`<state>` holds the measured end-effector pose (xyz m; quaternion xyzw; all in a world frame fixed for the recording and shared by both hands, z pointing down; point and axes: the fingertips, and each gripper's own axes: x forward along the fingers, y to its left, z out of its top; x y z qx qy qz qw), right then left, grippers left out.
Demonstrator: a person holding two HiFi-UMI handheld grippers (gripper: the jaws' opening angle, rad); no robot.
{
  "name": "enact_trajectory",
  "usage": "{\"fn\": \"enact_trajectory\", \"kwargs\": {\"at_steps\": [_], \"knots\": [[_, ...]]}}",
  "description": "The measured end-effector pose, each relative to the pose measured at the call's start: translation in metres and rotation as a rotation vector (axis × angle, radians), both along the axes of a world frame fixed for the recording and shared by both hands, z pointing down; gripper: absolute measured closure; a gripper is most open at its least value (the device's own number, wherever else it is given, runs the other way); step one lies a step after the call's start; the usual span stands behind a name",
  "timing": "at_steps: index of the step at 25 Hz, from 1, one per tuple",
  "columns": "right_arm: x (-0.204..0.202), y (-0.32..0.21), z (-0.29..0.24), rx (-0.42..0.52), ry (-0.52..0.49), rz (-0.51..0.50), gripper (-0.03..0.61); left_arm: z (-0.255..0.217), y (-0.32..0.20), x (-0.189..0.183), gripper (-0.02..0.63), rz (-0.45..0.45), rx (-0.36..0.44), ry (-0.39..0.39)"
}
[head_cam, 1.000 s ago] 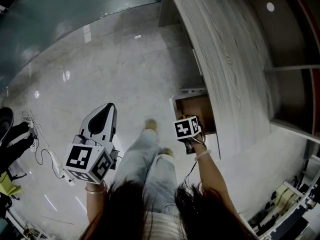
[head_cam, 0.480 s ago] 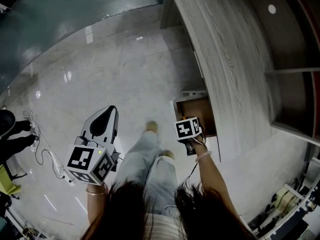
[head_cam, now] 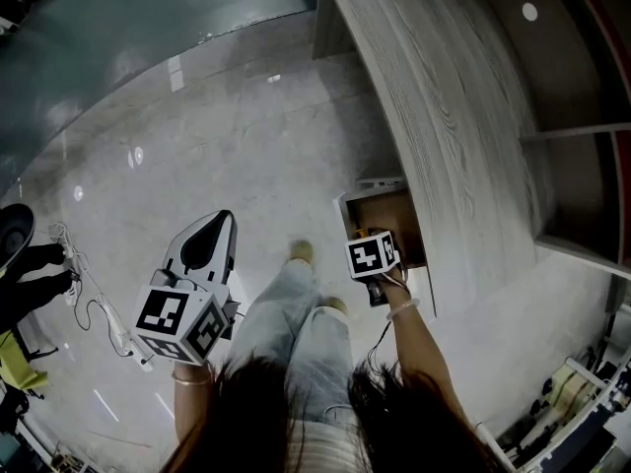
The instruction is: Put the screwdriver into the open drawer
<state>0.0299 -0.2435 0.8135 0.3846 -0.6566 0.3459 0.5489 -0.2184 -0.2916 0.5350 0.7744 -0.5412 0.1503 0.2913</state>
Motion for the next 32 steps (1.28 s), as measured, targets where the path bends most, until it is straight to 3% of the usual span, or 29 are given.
{"fn": "enact_trajectory", "kwargs": {"at_steps": [32], "knots": [[0.006,0.039,-0.066,0.127,-0.078,-0.002,0.486,-0.037,0.069,0.047,0.597,0.005,0.01,-0.009]]}}
